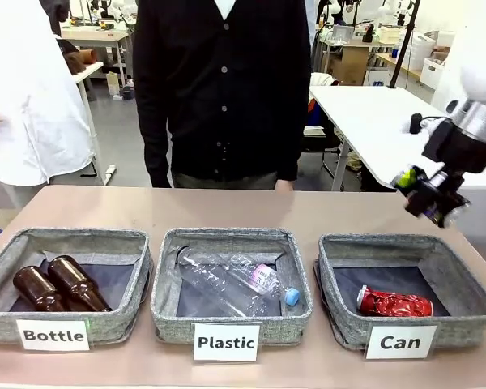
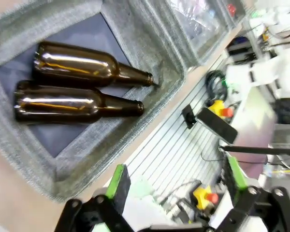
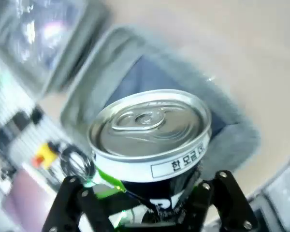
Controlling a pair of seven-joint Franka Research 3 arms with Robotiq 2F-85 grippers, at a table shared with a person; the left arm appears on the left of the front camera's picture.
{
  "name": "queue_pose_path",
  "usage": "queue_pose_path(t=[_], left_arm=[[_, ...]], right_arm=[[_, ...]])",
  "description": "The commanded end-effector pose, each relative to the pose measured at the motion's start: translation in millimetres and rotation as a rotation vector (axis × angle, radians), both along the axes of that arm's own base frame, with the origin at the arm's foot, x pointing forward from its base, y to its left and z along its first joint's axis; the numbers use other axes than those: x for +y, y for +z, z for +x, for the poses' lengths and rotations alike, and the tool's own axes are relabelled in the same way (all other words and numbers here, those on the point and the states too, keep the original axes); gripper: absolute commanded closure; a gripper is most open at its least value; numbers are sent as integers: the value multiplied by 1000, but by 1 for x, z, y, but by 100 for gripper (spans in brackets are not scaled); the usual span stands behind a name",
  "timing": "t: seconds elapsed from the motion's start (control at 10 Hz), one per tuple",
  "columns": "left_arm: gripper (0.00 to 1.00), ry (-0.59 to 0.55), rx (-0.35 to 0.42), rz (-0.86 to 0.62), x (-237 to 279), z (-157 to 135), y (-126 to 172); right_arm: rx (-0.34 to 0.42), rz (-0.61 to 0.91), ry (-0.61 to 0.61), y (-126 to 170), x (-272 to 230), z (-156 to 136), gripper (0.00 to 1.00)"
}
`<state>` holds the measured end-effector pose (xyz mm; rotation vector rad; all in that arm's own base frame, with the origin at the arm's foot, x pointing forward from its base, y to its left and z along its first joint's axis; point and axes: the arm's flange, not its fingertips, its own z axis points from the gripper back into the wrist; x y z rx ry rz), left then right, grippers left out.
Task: Sort the can waste into the basket.
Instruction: Pick up the can waste from the table and place it in the right Fabric basket.
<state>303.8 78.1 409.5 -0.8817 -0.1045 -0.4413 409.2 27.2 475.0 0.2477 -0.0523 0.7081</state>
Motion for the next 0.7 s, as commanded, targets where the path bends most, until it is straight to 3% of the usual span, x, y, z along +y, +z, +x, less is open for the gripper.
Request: queue_pose_path(t=[0.0,0.1,0.3,0.5,0.6], left_arm=[[0,-6,6,-1,1,-3,1],[0,-6,6,-1,1,-3,1],[0,-6,6,-1,1,-3,1],[0,-6,6,-1,1,-3,1],[0,-6,6,-1,1,-3,1]], right_arm=[[-18,-36,321,-22,4,-30,100],[0,-95,461,-37,8,-38,100],[54,-95,499,-49,5,-41,100],[47,-84,502,-50,3,-42,100],[39,-70,499,-49,2,-38,53]])
